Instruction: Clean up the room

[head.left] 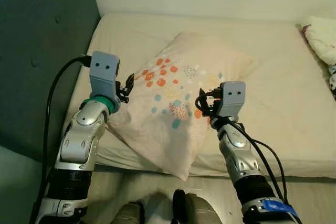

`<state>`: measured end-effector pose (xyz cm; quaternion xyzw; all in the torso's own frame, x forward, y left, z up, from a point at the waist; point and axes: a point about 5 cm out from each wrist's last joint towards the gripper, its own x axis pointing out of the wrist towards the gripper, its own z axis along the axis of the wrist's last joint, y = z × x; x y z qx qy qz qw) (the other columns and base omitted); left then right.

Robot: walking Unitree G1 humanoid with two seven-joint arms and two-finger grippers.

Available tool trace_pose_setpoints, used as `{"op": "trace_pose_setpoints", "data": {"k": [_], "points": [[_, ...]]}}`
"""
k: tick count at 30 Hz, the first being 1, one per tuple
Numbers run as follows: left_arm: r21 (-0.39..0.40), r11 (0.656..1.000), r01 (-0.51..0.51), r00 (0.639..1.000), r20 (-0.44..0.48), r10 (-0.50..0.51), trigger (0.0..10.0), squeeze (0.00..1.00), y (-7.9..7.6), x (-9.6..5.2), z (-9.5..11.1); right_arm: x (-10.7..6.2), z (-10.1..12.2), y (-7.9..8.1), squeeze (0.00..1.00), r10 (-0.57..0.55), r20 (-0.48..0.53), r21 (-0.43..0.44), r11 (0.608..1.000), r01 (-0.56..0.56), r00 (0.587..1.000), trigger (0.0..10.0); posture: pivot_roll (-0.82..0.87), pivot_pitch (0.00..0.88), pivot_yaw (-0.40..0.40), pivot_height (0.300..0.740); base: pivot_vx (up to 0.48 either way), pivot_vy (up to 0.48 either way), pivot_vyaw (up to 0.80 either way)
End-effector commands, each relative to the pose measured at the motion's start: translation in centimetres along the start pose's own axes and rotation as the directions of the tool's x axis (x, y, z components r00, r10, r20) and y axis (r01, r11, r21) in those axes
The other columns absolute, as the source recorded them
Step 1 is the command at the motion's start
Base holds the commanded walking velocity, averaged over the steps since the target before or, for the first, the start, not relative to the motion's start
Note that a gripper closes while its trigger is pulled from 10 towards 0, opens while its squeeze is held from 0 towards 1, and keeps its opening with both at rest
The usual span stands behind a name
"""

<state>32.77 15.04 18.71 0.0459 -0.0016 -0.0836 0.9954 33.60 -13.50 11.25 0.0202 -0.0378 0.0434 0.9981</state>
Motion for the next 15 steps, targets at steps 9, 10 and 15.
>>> {"op": "trace_pose_setpoints", "data": {"k": [9, 10, 15], "points": [[0.014, 1.0, -0.011, 1.0, -0.021, 0.012, 10.0, 0.0, -0.13, 0.1, -0.62, -0.27, -0.48, 0.46, 0.0, 0.022, -0.011, 0.049, 0.999, -0.021, 1.0, 10.0, 0.0, 0.15, 0.008, 0.74, 0.0, 0.0, 0.0], [0.014, 1.0, -0.013, 1.0, -0.02, 0.013, 10.0, 0.0, -0.12, 0.1, -0.61, -0.27, -0.48, 0.5, 0.0, 0.022, -0.011, 0.051, 0.998, -0.021, 1.0, 10.0, 0.0, 0.15, 0.008, 0.74, 0.0, 0.0, 0.0], [0.003, 1.0, -0.011, 1.0, -0.023, 0.011, 10.0, 0.0, -0.09, 0.08, -0.59, -0.25, -0.5, 0.5, 0.0, 0.019, -0.013, 0.056, 0.998, -0.019, 1.0, 10.0, 0.0, 0.153, 0.008, 0.74, 0.0, 0.0, 0.0]]}}
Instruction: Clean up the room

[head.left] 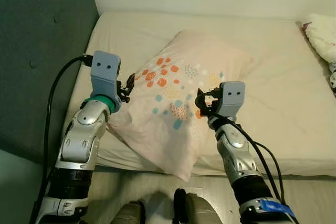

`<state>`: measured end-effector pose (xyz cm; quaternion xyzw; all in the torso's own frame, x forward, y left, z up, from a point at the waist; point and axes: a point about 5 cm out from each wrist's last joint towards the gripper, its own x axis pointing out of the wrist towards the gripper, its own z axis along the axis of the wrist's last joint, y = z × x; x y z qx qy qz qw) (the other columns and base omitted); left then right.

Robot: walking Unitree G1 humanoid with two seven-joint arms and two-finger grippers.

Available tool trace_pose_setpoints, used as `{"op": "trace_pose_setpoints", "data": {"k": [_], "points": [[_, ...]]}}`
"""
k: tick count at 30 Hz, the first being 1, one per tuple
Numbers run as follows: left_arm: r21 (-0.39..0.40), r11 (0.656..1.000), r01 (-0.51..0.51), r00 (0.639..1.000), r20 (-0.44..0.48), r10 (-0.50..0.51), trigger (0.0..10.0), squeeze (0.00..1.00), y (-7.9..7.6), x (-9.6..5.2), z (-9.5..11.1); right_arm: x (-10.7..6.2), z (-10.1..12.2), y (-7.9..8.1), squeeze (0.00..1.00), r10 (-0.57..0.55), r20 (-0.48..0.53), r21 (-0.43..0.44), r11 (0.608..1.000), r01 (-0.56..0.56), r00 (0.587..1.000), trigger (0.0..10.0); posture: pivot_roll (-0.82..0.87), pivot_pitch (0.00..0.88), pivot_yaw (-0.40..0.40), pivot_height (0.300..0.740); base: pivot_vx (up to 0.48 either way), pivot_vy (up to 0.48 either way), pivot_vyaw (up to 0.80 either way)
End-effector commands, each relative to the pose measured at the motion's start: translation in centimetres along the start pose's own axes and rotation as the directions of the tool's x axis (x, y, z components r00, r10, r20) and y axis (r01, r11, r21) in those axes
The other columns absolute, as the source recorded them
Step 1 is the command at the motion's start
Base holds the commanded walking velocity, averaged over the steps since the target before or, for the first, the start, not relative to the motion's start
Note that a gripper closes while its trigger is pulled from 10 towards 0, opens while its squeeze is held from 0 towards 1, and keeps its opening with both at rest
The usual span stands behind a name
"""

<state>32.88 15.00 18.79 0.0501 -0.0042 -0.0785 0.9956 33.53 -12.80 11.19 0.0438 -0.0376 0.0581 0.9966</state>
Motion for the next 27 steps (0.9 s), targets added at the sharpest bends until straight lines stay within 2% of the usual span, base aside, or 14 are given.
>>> {"op": "trace_pose_setpoints", "data": {"k": [1, 15, 27], "points": [[-0.01, 1.0, 0.0, 1.0, -0.029, 0.0, 10.0, 0.0, -0.07, -0.04, -0.67, -0.25, -0.43, -0.22, 0.0, -0.01, -0.016, 0.009, 1.0, 0.01, 1.0, 10.0, 0.0, 0.153, 0.008, 0.74, 0.0, 0.0, 0.0], [-0.021, 1.0, -0.006, 1.0, -0.024, 0.006, 10.0, 0.0, 0.08, -0.02, -0.53, -0.24, -0.5, -0.32, 0.0, -0.014, -0.02, 0.019, 1.0, 0.014, 1.0, 10.0, 0.0, 0.152, 0.009, 0.74, 0.0, 0.381, 0.0], [0.0, 1.0, -0.003, 1.0, -0.011, 0.003, 10.0, 0.0, 0.04, 0.04, -0.37, -0.28, -0.53, -0.4, 0.0, -0.018, -0.022, 0.02, 1.0, 0.019, 1.0, 10.0, 0.0, 0.153, 0.01, 0.74, 0.0, 0.0, 0.0]]}}
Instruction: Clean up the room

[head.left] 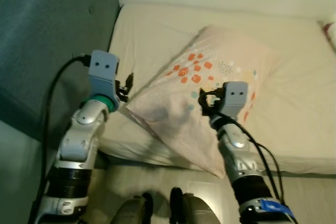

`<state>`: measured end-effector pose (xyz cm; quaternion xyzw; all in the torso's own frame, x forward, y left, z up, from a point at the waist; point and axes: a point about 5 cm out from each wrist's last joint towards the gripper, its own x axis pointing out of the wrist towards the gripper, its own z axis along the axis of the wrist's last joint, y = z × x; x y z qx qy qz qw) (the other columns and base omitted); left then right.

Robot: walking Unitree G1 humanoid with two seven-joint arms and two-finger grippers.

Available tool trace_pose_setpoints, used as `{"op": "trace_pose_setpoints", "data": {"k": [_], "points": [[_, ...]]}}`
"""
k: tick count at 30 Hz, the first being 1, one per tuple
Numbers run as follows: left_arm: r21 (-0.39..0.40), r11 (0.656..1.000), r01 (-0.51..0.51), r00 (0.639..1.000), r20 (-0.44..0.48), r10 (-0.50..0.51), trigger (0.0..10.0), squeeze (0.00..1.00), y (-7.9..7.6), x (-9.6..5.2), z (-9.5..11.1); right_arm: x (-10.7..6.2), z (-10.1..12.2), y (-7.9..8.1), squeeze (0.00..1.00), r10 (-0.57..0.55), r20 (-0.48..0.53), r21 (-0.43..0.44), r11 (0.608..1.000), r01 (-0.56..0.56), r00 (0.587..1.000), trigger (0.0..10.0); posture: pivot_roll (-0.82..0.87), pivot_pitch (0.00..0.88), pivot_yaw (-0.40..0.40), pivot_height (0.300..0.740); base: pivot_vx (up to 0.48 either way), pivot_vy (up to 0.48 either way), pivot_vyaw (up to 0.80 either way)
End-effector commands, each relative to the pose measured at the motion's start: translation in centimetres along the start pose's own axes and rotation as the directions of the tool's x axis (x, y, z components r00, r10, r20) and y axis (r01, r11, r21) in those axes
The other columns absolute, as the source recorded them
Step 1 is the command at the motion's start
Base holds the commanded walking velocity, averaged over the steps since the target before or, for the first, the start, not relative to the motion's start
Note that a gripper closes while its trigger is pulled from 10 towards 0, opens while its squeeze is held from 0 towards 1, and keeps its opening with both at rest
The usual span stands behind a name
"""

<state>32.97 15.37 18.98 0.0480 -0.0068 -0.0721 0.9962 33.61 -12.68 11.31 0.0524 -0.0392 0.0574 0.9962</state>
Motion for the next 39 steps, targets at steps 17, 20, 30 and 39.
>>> {"op": "trace_pose_setpoints", "data": {"k": [17, 20, 30, 39], "points": [[0.006, 1.0, 0.011, 1.0, -0.012, -0.011, 10.0, 0.0, -0.35, 0.03, -0.46, -0.39, -0.63, -0.51, 0.0, -0.016, -0.025, 0.003, 1.0, 0.016, 1.0, 10.0, 0.0, 0.154, 0.01, 0.74, 0.0, 0.0, 0.0], [0.008, 1.0, 0.01, 1.0, -0.011, -0.01, 10.0, 0.0, -0.35, 0.02, -0.45, -0.38, -0.64, -0.5, 0.0, -0.016, -0.024, 0.004, 1.0, 0.016, 1.0, 10.0, 0.0, 0.154, 0.011, 0.74, 0.0, 0.0, 0.0], [0.016, 1.0, 0.012, 1.0, -0.008, -0.011, 10.0, 0.0, -0.35, 0.05, -0.44, -0.38, -0.66, -0.5, 0.0, -0.017, -0.025, 0.005, 1.0, 0.017, 1.0, 10.0, 0.0, 0.153, 0.011, 0.74, 0.0, 0.0, 0.0], [0.022, 1.0, 0.011, 1.0, -0.007, -0.011, 10.0, 0.0, -0.33, 0.07, -0.44, -0.37, -0.67, -0.52, 0.0, -0.019, -0.025, 0.006, 1.0, 0.019, 1.0, 10.0, 0.0, 0.154, 0.012, 0.74, 0.0, 0.0, 0.0]]}}
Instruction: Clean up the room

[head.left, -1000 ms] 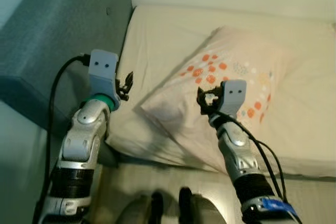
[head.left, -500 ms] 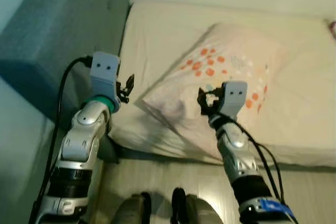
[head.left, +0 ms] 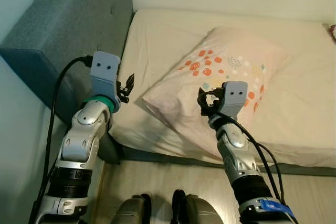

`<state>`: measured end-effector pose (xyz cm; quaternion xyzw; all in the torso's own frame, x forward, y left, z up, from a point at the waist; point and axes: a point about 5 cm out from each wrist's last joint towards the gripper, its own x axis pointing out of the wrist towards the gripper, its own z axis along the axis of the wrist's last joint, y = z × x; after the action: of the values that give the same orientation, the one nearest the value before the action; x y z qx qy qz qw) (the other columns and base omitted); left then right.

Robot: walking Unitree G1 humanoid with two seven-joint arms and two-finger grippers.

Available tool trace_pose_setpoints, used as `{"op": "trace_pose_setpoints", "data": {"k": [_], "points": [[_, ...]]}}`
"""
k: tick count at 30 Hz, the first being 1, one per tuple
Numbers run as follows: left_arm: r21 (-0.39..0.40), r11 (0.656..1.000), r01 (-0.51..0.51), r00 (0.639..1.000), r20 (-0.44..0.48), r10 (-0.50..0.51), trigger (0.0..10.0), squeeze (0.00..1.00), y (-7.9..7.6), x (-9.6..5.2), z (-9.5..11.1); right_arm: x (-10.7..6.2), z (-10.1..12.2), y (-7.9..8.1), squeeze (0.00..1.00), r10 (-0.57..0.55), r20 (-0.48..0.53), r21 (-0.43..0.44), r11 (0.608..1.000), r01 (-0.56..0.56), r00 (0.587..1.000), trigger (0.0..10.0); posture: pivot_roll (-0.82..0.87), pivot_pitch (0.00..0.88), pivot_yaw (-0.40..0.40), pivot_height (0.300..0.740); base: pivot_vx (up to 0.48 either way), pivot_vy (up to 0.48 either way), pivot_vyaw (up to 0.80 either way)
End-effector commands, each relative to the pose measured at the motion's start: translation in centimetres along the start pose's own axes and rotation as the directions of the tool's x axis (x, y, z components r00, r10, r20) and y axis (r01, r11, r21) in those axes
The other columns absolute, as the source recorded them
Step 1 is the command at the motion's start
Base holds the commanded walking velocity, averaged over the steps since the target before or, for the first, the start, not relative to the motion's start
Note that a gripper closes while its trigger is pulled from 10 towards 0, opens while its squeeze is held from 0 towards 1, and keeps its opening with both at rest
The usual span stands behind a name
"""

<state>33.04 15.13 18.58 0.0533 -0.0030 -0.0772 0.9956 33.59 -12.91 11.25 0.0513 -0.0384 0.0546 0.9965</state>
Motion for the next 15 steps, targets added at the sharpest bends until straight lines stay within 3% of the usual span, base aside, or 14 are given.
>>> {"op": "trace_pose_setpoints", "data": {"k": [1, 4, 8, 15], "points": [[0.012, 1.0, 0.0, 1.0, 0.001, 0.0, 10.0, 0.0, -0.07, -0.04, -0.06, -0.32, -0.63, -0.29, 0.0, -0.013, -0.024, 0.008, 1.0, 0.013, 1.0, 10.0, 0.0, 0.154, 0.012, 0.74, 0.0, 0.0, 0.0], [0.019, 1.0, 0.002, 1.0, 0.002, -0.002, 10.0, 0.0, -0.09, -0.03, -0.07, -0.33, -0.63, -0.32, 0.0, -0.013, -0.024, 0.007, 1.0, 0.014, 1.0, 10.0, 0.0, 0.153, 0.012, 0.74, 0.0, 0.0, 0.0], [0.041, 0.999, 0.008, 1.0, 0.006, -0.008, 10.0, 0.0, -0.16, -0.02, -0.04, -0.35, -0.64, -0.33, 0.0, -0.013, -0.024, 0.007, 1.0, 0.013, 1.0, 10.0, 0.0, 0.153, 0.012, 0.74, 0.0, -0.372, 0.0], [0.018, 1.0, 0.003, 1.0, -0.001, -0.003, 10.0, 0.0, -0.2, 0.01, -0.12, -0.35, -0.61, -0.38, 0.0, -0.012, -0.023, 0.005, 1.0, 0.012, 1.0, 10.0, 0.0, 0.15, 0.011, 0.74, 0.0, 0.0, 0.0]]}}
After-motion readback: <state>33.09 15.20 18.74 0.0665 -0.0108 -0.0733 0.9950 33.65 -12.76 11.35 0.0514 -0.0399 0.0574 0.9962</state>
